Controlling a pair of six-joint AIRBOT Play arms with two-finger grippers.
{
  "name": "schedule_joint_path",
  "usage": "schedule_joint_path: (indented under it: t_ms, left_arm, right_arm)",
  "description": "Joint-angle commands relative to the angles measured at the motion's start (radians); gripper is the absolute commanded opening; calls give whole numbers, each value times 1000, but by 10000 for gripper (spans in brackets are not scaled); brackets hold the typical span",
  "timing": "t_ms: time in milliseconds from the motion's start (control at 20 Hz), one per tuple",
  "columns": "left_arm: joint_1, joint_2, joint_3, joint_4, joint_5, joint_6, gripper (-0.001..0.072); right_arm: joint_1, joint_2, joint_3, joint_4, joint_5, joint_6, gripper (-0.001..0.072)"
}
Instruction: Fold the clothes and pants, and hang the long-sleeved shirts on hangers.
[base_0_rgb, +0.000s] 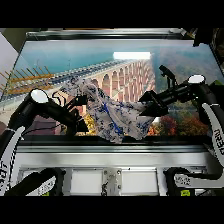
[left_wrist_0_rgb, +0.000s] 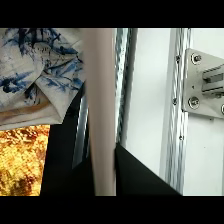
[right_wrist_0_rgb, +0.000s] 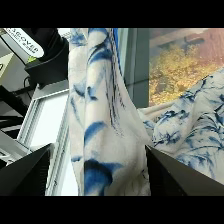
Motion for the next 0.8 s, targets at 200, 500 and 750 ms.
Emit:
schedule_joint_path:
  t_ms: [200,500,750]
  left_arm:
    - [-1,0,1,-5,3,0,13]
    - [-1,0,1,-5,3,0,14]
    - [-1,0,1,-5,3,0,14]
  right_arm:
    - [1,-1,-1,1,3,4,629]
    - [1,-1,-1,1,2,3,20]
    - [3,-1,-1,1,3,16,19]
